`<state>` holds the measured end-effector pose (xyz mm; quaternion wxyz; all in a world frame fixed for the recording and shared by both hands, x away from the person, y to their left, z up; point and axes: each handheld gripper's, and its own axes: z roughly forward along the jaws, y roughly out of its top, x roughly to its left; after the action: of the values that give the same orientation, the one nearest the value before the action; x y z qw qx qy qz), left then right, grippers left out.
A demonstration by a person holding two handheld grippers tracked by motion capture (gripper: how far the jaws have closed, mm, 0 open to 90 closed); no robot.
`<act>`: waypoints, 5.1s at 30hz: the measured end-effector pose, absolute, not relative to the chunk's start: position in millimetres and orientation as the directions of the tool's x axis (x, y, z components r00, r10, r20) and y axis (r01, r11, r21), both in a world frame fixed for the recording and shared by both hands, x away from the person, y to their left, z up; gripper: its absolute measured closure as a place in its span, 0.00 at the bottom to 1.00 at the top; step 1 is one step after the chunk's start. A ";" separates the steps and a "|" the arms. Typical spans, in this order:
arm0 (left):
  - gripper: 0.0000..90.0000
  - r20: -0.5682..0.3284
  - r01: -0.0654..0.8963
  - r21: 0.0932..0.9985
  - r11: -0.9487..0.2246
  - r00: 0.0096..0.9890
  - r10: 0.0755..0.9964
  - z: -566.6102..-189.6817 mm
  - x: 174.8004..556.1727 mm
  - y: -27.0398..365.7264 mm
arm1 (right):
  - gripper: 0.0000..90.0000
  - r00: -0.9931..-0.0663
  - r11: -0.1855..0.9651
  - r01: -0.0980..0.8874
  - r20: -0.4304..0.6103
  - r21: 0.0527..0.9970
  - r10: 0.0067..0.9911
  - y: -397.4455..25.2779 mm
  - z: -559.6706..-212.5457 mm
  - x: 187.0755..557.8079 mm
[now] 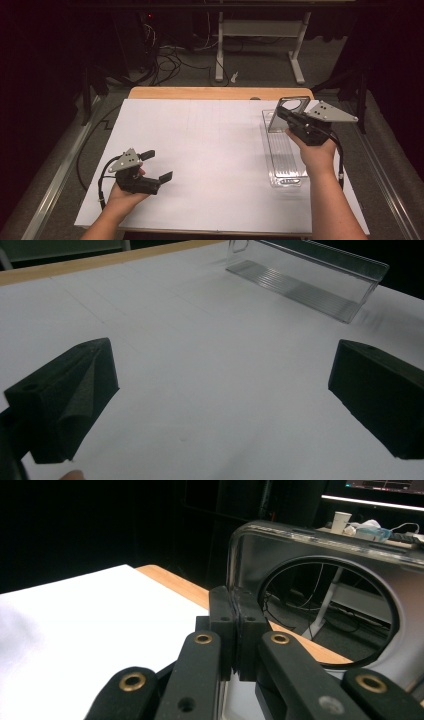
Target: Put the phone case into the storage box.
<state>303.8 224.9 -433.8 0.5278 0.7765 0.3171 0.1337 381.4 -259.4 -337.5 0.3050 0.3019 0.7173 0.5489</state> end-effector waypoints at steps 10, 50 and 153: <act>0.01 -0.129 0.351 0.903 -0.246 0.769 0.627 -434.4 303.5 224.2 | 1.00 -0.609 0.218 0.123 -0.100 0.968 0.787 -258.2 -342.0 406.4; 0.01 -0.143 0.359 0.902 -0.239 0.771 0.621 -436.3 304.6 227.2 | 1.00 -0.584 0.223 0.165 -0.087 0.961 0.807 -256.6 -359.3 448.8; 0.01 -0.170 0.375 0.900 -0.223 0.773 0.612 -438.3 302.8 230.2 | 0.97 -0.503 0.160 0.285 0.006 0.945 0.864 -256.7 -396.8 482.1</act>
<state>302.8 230.2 -438.3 0.5358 0.7741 0.3185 0.1107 482.1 -256.7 -396.8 0.2874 0.4075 0.7051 0.5042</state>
